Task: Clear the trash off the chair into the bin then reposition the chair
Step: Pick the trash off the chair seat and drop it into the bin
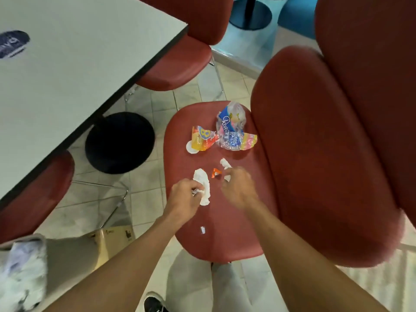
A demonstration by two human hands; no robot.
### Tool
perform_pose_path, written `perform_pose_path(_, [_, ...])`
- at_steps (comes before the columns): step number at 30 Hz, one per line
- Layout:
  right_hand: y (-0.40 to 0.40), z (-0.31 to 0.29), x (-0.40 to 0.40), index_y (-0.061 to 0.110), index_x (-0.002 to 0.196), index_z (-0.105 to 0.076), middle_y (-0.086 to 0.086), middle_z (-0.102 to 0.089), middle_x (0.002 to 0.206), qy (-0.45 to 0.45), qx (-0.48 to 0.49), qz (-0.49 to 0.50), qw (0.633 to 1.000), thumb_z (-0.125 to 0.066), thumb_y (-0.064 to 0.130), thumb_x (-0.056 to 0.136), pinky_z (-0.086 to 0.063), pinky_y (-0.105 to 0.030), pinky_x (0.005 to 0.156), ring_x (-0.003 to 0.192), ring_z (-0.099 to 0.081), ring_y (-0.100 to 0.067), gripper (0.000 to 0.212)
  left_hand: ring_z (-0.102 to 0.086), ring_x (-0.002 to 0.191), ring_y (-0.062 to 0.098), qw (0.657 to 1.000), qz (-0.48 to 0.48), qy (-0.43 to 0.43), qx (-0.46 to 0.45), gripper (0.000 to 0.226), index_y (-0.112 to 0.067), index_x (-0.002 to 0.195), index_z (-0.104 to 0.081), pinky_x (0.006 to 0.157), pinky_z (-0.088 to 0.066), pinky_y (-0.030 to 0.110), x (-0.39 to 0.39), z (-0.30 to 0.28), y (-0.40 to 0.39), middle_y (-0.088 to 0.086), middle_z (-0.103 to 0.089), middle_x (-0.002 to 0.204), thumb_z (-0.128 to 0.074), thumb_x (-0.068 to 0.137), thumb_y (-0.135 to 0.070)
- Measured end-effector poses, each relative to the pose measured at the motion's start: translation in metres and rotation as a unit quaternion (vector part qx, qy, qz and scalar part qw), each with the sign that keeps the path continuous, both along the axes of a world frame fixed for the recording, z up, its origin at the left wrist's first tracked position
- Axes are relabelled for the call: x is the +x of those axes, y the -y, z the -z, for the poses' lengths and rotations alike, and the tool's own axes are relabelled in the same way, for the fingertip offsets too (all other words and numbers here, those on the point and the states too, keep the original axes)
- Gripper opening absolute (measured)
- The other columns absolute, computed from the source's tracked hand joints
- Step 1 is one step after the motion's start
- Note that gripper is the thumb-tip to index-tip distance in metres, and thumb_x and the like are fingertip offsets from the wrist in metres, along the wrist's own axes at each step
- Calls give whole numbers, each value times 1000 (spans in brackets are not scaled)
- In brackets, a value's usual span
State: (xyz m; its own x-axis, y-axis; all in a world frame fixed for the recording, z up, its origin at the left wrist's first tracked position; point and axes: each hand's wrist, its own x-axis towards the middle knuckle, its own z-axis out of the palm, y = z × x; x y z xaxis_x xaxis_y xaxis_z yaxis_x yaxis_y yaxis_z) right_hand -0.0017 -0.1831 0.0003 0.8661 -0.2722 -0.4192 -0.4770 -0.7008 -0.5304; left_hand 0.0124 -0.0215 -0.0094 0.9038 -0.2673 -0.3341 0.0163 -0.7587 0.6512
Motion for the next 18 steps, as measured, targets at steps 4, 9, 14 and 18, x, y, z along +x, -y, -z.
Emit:
perform_pose_path(4, [-70,-48,-22,8,105,-70,-11,-60,114,41,-10,-14,999,-53,14,87,-42,-27,82,105,-59,-30,25,-62,90,16,999,-33,15,-3,18,-16,102,-72,73,-37,18,-26,-44,-63,-1,-65,98,-63,87,-14])
perform_pose_path(9, [-152,-83,-49,4,78,-68,-15,-58,82,68,8,-37,997,-54,12,81,-43,-30,69,77,-56,-29,16,-63,90,15,997,-66,48,-1,16,-19,99,-73,74,-40,19,-49,-76,-141,-1,-69,101,-65,86,-16])
perform_pose_path(14, [-232,-95,-73,10,99,-72,-13,-67,103,57,23,-77,995,-55,18,83,-48,-30,79,94,-63,-30,25,-59,92,15,993,-108,45,12,34,-16,108,-71,77,-38,19,-80,-99,-226,2,-66,105,-76,75,-19])
perform_pose_path(18, [-284,-98,-87,14,118,-66,-8,-66,114,45,46,-109,992,-53,17,87,-52,-28,79,97,-65,-25,34,-59,89,15,987,-158,15,-9,47,-16,106,-68,77,-44,24,-106,-104,-279,0,-63,104,-87,63,-19])
